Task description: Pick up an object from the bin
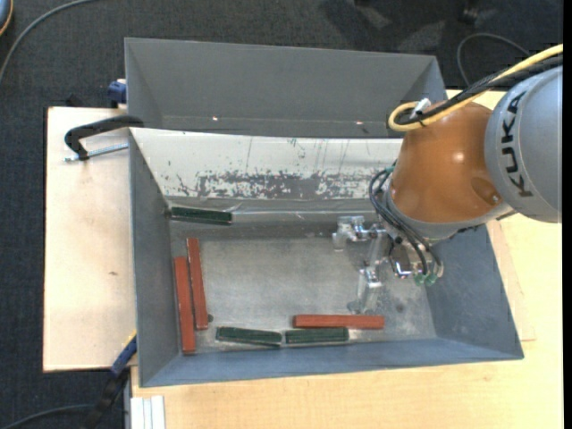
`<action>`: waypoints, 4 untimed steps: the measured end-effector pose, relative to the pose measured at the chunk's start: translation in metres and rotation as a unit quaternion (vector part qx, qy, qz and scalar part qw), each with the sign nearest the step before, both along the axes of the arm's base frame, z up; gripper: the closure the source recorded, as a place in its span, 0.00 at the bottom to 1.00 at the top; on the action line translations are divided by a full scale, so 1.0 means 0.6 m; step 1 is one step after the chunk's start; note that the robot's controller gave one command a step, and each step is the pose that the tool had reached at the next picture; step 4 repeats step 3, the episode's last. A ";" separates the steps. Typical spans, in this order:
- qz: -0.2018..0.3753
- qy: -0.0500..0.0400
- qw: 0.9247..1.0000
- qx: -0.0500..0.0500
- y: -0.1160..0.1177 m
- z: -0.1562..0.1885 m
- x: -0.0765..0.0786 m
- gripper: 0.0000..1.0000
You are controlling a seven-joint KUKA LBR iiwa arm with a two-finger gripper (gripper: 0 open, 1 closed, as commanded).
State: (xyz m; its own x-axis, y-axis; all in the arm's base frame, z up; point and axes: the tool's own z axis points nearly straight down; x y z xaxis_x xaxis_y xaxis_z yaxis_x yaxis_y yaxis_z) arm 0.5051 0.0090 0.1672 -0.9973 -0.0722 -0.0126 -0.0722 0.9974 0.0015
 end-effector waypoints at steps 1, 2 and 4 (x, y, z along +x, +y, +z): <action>0.203 0.006 0.979 -0.002 -0.006 -0.162 -0.022 0.00; 0.203 0.005 0.979 -0.003 -0.006 -0.159 -0.020 1.00; 0.179 -0.002 0.984 -0.003 -0.020 0.102 0.020 1.00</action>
Offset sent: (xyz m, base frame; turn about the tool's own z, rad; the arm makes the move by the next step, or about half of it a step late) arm -0.0135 -0.0044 -0.0972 -0.4101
